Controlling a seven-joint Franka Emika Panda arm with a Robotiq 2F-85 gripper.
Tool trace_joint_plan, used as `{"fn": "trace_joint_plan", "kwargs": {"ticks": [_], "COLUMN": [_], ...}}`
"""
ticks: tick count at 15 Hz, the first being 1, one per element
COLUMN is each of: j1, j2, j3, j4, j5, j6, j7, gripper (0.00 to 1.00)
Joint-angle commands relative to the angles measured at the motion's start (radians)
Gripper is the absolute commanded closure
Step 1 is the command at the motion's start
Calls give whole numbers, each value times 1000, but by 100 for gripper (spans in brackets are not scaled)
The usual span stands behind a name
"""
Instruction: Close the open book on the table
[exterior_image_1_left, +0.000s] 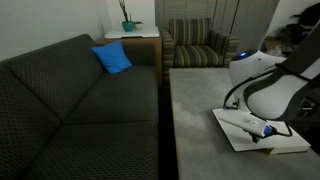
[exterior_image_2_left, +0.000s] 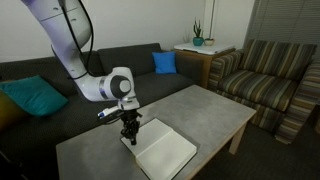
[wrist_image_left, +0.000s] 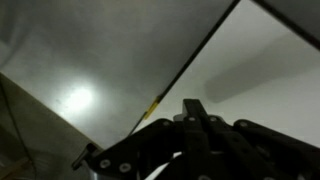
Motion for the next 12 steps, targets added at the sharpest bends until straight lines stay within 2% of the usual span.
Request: {"fn": "trace_joint_plan", "kwargs": {"ticks": [1, 5, 9, 10, 12], "j1": [-21, -21, -53, -66, -106], "j2": [66, 138, 243, 160, 177], "j3": [46, 114, 225, 258, 335], "j4": [109, 264, 426, 297, 297], "j5": [26, 55, 116, 134, 179], "j6": [121, 190, 220, 262, 266], "j7": [-111, -261, -488, -553, -698], "gripper": [100, 100, 100, 100, 100]}}
